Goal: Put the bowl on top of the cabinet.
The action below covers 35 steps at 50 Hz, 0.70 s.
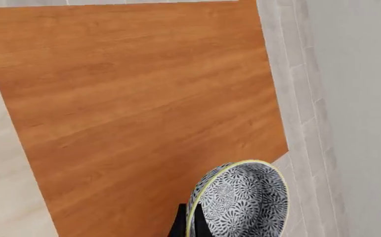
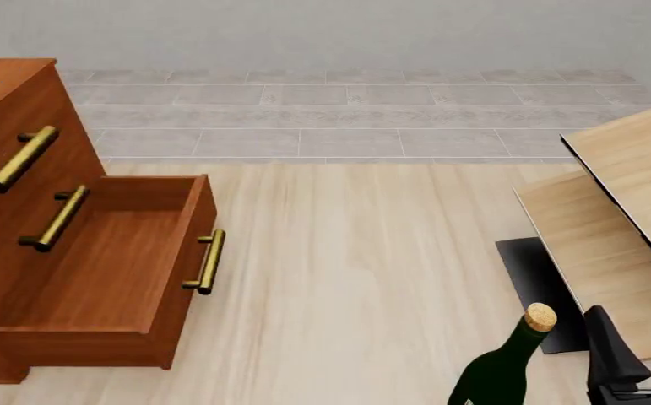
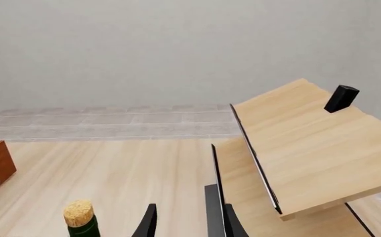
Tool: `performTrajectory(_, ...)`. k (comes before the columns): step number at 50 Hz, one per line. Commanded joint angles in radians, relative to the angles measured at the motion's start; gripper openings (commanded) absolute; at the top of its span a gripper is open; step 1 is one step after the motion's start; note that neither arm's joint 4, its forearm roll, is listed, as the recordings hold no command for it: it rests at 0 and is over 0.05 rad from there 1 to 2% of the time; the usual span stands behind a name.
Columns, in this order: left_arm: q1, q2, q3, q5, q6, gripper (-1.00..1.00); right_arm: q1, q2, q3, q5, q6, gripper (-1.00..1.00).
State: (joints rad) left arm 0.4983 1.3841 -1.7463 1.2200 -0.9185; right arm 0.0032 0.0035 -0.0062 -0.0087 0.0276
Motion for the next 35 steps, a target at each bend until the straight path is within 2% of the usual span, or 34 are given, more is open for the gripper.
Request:
performTrajectory(1,0.061,0.035,-0.027,0.000,-0.030,-1.00,0.001,0.000,-0.001,0.001,0.000,1.00)
performTrajectory(8,0.068,0.053,-0.025,0.000,-0.031,-1.00,0.001,0.000,-0.003,0.003,-0.003,1.00)
performTrajectory(9,0.091,0.061,-0.017,0.000,-0.020,-1.00,0.001,0.000,0.000,0.000,-0.003,1.00)
performTrajectory(22,0.075,0.074,0.003,0.000,-0.049,-1.00,0.000,0.000,-0.001,0.002,-0.002,1.00)
performTrajectory(35,0.094,0.081,0.027,0.000,-0.037,-1.00,0.000,0.001,-0.001,0.001,-0.004,1.00)
